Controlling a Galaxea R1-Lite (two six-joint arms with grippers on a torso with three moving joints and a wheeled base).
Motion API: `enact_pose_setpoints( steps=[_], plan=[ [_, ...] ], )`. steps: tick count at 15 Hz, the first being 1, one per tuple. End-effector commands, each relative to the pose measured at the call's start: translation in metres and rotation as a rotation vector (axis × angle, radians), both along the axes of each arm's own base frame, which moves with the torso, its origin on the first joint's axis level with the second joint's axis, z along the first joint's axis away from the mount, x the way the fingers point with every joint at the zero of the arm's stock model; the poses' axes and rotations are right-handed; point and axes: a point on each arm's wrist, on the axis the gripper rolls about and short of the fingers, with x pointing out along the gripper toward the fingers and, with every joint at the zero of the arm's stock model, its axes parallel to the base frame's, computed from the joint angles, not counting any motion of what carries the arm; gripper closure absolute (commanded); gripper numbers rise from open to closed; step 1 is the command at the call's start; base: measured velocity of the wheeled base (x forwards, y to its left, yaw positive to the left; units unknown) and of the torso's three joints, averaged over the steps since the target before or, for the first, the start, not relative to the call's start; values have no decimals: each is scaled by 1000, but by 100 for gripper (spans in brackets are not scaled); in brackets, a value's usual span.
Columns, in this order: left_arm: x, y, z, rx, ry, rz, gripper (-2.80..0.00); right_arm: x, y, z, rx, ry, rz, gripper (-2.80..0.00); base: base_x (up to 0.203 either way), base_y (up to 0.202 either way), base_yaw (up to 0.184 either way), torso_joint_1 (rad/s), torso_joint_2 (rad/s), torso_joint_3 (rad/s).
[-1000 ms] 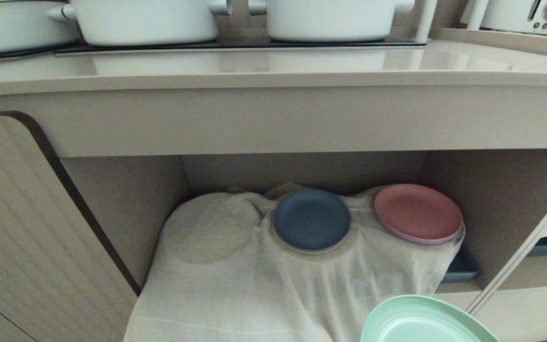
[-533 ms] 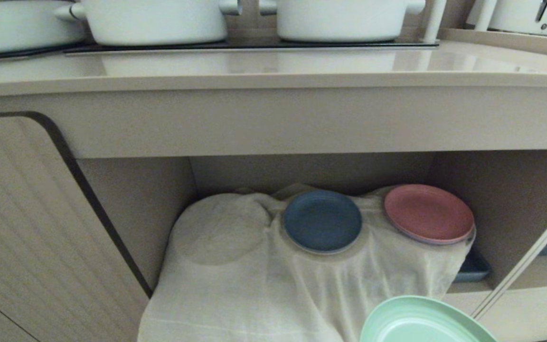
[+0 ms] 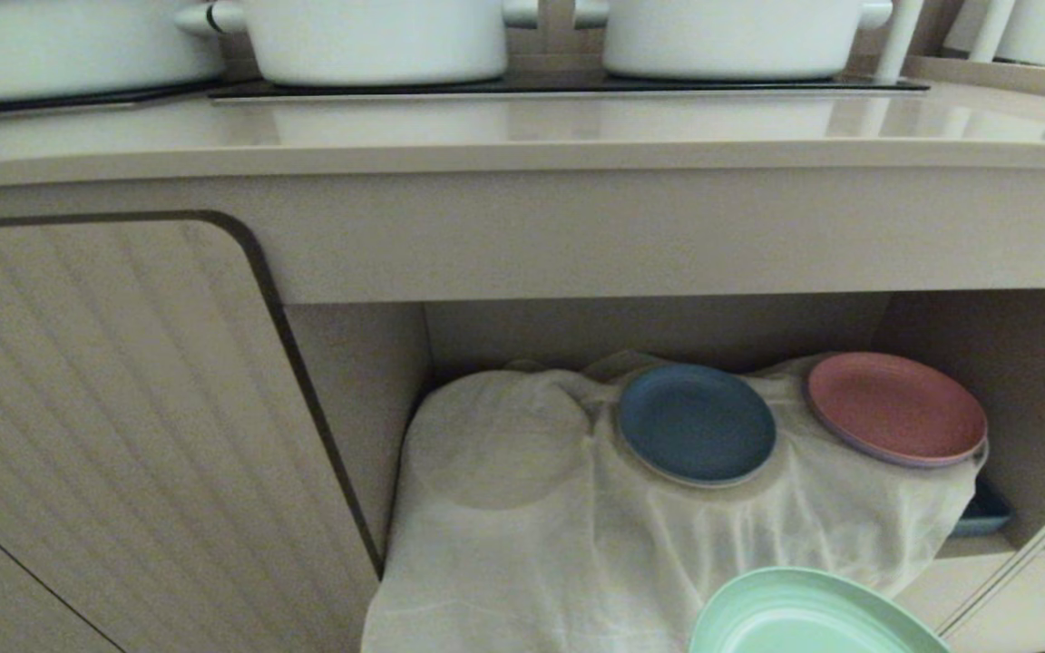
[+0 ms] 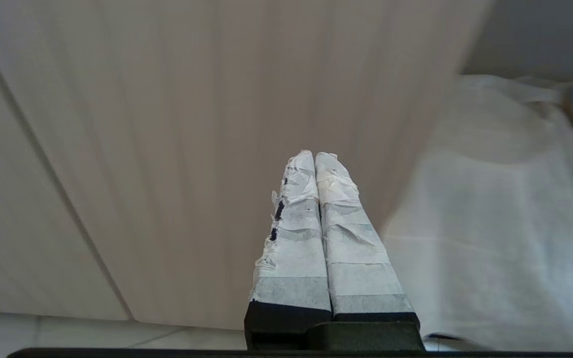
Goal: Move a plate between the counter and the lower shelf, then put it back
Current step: Put the plate in the cupboard
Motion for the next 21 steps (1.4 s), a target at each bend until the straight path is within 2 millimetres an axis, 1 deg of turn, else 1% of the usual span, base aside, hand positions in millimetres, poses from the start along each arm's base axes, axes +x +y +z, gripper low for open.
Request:
enact_pose_setpoints(
  steps=[1,17,19,21],
  plan=[
    [0,0,0,-1,0,1,0,0,0,0,1,3,-2,0,0,202,-4,3,3,3],
    [0,0,0,0,0,1,0,0,0,0,1,5,-4,0,0,197,-1,4,4,2],
    [0,0,0,0,0,1,0,0,0,0,0,3,-3,0,0,121,1,5,0,2],
    [0,0,0,0,0,1,0,0,0,0,-1,4,-3,0,0,0,0,0,0,0]
  ],
)
